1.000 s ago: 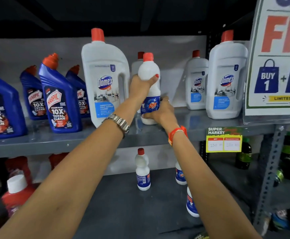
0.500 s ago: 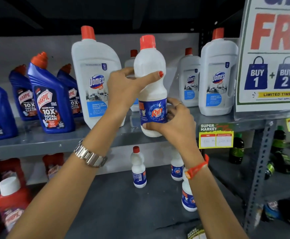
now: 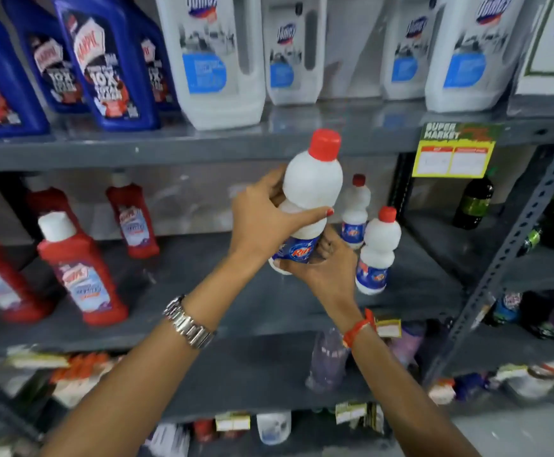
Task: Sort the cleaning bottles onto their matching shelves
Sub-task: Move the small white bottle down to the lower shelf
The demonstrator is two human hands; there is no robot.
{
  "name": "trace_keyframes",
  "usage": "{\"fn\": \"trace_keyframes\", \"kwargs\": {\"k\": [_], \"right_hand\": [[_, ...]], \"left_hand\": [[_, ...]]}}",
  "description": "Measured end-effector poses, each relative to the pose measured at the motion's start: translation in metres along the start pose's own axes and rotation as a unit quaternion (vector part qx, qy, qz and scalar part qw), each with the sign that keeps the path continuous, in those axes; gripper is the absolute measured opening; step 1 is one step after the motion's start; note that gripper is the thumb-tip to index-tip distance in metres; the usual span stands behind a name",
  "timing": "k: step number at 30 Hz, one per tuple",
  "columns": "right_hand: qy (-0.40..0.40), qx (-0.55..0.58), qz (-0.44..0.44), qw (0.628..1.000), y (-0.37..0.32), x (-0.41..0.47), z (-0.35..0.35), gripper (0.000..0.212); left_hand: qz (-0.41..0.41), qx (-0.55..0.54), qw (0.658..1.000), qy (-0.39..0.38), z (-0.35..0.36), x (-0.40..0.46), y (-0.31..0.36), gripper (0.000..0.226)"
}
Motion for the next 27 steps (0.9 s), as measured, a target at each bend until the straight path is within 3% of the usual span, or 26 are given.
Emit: {"fn": "trace_keyframes", "kwargs": {"k": [7, 13, 18, 24, 27], "right_hand": [[-0.063, -0.091, 0.088, 0.990, 0.103, -0.005, 0.040, 0.074], [-0.121, -0.103, 0.095, 0.983, 0.134, 0.001, 0.079, 0.077], [-0.180, -0.083, 0.098, 0.975, 0.138, 0.012, 0.102, 0.076], [-0.191, -0.070, 0.077, 0.976, 0.132, 0.013, 0.102, 0.070], [-0.098, -0.044, 0.025, 0.994, 0.106, 0.019, 0.079, 0.057]], "left_hand": [[-0.118, -0.004, 0.993, 0.016, 0.005, -0.026, -0.124, 0.063], [-0.160, 0.009, 0.986, 0.048, -0.012, -0.031, -0.175, 0.068], [-0.169, 0.032, 0.983, 0.059, -0.026, -0.016, -0.192, 0.063], [-0.160, 0.021, 0.985, 0.051, -0.028, -0.014, -0.191, 0.068], [-0.049, 0.015, 0.985, 0.167, -0.042, -0.022, -0.152, 0.068]]}}
Point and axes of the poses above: each hand's wrist, its own x-axis towards the middle knuckle, its own z-axis out of the palm, y = z × x, the point moved 5 cm from there along x, towards the middle knuckle, and after that the axes turned 6 degrees about -x, right-handed, at the moved point
